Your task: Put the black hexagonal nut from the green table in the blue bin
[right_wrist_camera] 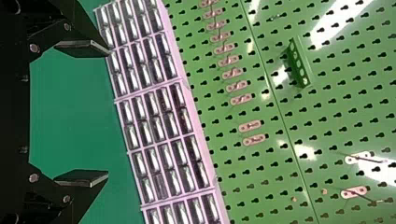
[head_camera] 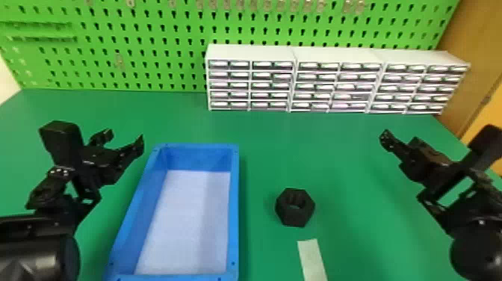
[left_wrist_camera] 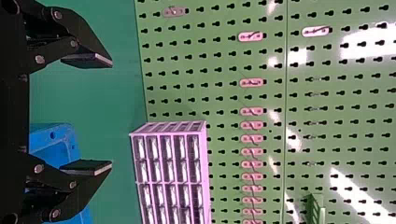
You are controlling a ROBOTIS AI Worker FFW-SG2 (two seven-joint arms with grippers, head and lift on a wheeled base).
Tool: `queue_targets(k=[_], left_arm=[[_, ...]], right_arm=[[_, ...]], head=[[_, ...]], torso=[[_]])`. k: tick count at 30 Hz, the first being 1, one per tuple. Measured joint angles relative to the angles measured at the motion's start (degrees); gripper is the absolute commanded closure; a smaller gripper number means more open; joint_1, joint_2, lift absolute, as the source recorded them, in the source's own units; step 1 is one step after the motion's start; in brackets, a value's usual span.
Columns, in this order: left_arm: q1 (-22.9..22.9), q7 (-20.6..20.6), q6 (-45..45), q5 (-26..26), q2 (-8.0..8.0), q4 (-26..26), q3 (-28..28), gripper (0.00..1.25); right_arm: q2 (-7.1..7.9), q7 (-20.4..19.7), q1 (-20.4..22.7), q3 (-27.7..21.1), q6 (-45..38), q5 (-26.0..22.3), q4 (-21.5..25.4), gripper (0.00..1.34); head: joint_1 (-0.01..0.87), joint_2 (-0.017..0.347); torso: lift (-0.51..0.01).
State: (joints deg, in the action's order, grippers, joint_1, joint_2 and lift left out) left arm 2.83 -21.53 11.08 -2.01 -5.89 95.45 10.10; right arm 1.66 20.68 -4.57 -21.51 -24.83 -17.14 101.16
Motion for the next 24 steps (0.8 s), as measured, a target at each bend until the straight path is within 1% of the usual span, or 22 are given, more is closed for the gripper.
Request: queue_targets(k=[24], left_arm=[[0.17,0.00,0.00,-0.27,0.00,0.00,0.01,0.48]], right_arm=[[0.41,0.04,-0.15,-0.20,-1.32,-0.54,0.00,0.35]], head=[[0.691,0.009]], torso=[[-0.097]])
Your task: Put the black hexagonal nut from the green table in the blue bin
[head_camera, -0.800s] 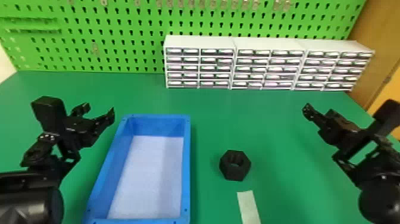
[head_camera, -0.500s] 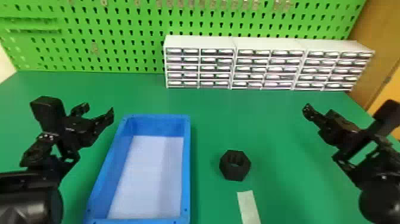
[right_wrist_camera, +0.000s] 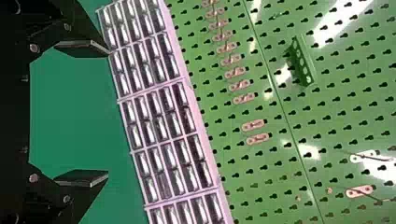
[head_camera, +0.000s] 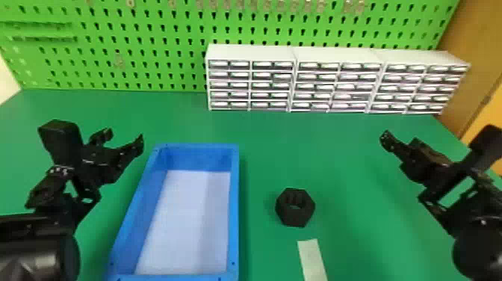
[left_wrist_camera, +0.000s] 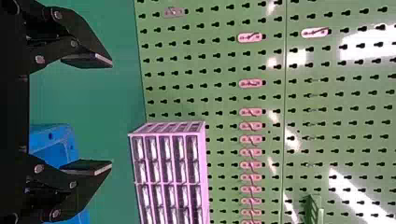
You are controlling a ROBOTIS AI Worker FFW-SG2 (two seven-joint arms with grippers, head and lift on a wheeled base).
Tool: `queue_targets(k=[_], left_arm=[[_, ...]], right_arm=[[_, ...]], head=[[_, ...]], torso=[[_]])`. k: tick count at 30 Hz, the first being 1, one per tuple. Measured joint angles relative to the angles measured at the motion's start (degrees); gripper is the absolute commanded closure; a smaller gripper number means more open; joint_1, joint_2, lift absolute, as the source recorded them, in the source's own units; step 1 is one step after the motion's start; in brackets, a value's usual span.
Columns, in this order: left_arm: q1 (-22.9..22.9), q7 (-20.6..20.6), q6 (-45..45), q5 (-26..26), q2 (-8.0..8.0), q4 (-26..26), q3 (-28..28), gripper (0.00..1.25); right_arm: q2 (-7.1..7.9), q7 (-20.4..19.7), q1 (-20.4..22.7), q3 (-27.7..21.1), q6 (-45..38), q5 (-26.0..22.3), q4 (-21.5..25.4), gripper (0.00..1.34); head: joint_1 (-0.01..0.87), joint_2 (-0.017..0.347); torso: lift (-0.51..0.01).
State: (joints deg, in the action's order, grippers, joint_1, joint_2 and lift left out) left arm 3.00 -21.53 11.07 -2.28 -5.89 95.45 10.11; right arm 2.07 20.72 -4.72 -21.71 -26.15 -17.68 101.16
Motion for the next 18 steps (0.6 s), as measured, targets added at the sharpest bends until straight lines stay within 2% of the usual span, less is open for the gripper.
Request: queue_targets(k=[18], left_arm=[[-0.10,0.00,0.00,0.00,0.00,0.00,0.07,0.48]], right_arm=[[3.50,0.02,-1.68,-1.92,-11.94,-2.64,0.67,0.35]], head=[[0.691,0.009]], torso=[[-0.097]])
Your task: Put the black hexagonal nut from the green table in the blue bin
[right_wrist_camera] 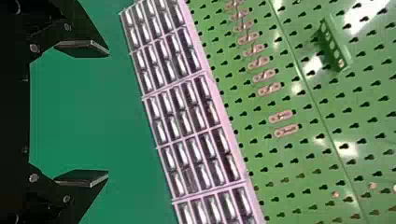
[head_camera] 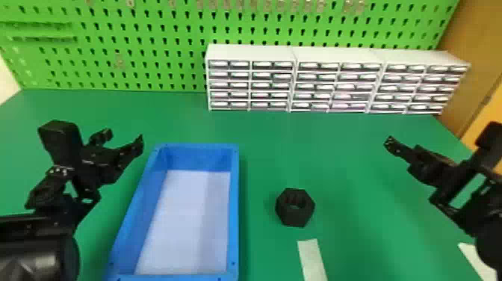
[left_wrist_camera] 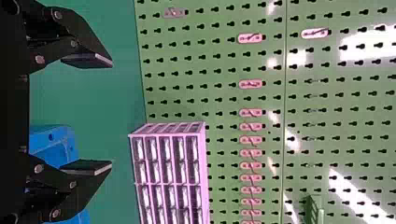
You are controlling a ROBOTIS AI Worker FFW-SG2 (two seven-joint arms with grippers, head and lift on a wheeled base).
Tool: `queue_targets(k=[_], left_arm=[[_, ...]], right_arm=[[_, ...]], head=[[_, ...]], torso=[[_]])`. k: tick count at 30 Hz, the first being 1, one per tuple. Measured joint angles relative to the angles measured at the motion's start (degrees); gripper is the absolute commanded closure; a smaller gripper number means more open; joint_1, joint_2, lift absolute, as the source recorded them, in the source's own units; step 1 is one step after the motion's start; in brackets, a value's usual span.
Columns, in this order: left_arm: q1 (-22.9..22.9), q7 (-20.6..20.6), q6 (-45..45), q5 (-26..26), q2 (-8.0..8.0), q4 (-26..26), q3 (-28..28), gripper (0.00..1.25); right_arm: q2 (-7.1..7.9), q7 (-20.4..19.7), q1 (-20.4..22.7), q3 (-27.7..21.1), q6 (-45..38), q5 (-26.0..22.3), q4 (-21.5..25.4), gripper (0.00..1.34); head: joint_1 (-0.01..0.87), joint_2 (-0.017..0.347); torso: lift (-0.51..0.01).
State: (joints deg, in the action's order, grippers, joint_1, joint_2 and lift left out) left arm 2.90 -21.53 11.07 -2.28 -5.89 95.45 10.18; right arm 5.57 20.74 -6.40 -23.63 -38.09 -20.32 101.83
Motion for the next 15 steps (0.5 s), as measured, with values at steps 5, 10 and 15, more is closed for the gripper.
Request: queue_targets(k=[5,10,15], left_arm=[[0.06,0.00,0.00,-0.02,0.00,0.00,-0.04,0.48],[0.08,0.00,0.00,-0.08,0.00,0.00,-0.07,0.48],[0.08,0.00,0.00,-0.09,0.00,0.00,-0.16,0.48]], right_arm=[[0.33,0.00,-1.30,-1.77,-5.93,1.02,0.55,0.35],[2.15,-0.01,-3.15,-1.96,-13.56,3.24,1.31,0.35],[4.60,0.00,-5.68,-0.42,-21.27,5.32,1.80,0.35]], head=[[0.691,0.009],[0.691,0.009],[0.691,0.009]], torso=[[-0.097],[-0.097],[-0.097]])
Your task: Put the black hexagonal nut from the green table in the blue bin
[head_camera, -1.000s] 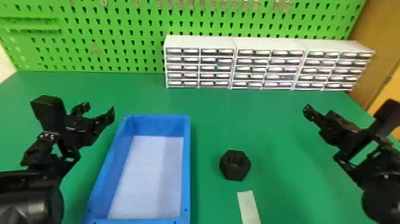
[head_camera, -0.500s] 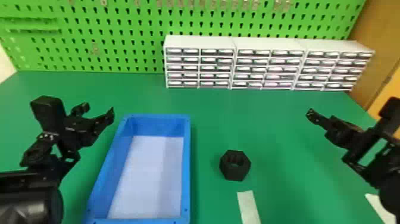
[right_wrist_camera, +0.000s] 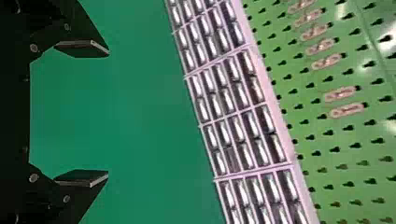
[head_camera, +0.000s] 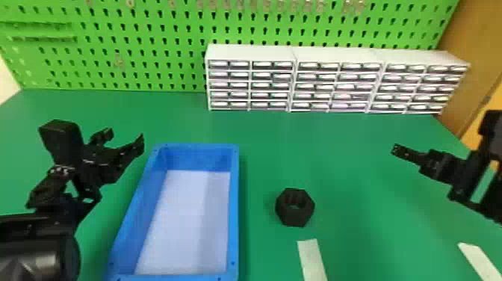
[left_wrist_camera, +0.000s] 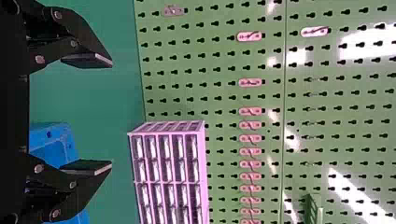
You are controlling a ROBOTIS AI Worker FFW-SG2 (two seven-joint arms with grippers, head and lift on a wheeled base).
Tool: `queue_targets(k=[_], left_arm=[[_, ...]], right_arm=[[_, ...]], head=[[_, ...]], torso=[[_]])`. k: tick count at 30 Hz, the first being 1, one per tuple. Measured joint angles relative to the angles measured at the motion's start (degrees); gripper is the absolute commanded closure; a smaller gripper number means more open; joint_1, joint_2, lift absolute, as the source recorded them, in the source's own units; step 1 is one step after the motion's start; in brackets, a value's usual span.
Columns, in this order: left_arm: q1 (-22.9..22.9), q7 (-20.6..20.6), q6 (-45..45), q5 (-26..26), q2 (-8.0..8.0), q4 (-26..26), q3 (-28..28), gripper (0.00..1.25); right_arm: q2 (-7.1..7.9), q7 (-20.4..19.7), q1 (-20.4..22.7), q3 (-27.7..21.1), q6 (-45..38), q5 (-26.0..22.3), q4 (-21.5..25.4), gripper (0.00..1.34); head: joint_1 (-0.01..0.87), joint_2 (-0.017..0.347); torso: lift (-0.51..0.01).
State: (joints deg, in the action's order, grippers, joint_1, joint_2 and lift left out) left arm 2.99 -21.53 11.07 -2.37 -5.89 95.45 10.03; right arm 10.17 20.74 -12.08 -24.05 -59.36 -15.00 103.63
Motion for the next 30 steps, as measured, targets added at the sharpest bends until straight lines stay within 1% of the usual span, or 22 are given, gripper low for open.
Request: queue_targets(k=[7,13,16,25,30], left_arm=[[0.07,0.00,0.00,-0.06,0.00,0.02,0.06,0.48],[0.11,0.00,0.00,-0.09,0.00,0.04,-0.05,0.48],[0.16,0.00,0.00,-0.09,0.00,0.05,-0.11,0.48],[0.20,0.00,0.00,-0.09,0.00,0.04,-0.41,0.48],[0.30,0.00,0.00,-0.09,0.00,0.04,-0.52,0.48]], right_arm=[[2.22,0.00,-3.57,3.02,-7.89,2.71,0.32,0.35],[4.22,0.00,-6.96,7.66,-14.55,4.91,0.34,0.35],[4.82,0.00,-8.32,9.78,-17.09,5.92,0.34,0.35],[5.57,0.01,-11.57,15.43,-23.66,9.25,0.32,0.35],[5.58,0.04,-12.64,18.11,-25.50,10.22,-0.07,0.35]], head=[[0.691,0.009],[0.691,0.009],[0.691,0.009],[0.691,0.009],[0.691,0.009]], torso=[[-0.097],[-0.097],[-0.097],[-0.097],[-0.097]])
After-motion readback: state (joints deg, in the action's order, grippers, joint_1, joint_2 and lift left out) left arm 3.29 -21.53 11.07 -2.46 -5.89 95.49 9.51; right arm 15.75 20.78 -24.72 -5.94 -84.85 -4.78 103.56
